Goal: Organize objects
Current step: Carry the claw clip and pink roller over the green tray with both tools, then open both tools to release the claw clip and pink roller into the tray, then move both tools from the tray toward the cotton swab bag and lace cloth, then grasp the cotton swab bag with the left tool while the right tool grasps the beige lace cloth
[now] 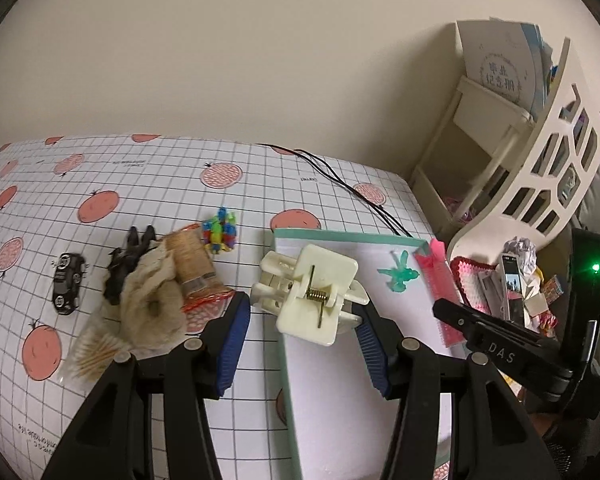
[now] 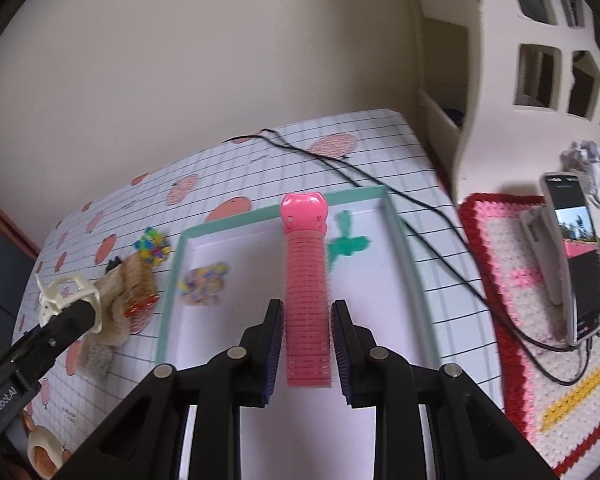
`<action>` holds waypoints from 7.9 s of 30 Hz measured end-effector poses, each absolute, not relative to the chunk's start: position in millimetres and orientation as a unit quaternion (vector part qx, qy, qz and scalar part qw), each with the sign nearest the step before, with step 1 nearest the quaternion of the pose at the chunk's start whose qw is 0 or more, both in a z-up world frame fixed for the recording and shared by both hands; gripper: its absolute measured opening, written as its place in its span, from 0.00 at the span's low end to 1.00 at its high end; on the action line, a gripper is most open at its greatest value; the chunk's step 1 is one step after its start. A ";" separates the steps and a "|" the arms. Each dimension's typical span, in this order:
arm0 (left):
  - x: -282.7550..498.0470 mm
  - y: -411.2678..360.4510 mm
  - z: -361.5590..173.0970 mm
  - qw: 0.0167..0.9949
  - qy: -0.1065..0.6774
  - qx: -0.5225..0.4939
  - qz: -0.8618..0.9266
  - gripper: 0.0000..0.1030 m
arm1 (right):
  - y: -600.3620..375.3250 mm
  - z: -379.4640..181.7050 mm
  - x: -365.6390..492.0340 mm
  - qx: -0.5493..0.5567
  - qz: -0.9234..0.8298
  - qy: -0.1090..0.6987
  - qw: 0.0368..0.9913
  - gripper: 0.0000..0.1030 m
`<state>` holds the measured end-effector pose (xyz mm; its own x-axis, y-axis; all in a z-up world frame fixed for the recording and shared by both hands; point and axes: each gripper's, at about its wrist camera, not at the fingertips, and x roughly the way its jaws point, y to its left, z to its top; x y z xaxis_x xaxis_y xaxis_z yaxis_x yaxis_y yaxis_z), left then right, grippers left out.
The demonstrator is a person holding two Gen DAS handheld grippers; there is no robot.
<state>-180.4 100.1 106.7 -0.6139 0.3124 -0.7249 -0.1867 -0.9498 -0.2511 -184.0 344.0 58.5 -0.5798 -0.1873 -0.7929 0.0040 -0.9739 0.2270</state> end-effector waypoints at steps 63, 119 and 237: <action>-209.8 162.1 31.4 0.158 -0.048 -0.499 0.851 0.54 | 372.0 17.4 -198.4 0.495 -0.862 -0.104 0.010 0.27; -210.0 108.9 45.6 0.067 -0.079 -0.468 0.877 1.00 | 354.5 31.3 -191.2 0.472 -0.878 -0.073 0.034 0.95; -197.8 -56.7 5.6 -0.009 -0.051 -0.543 0.838 0.90 | 101.6 -5.0 -206.2 0.507 -0.841 -0.062 0.178 0.52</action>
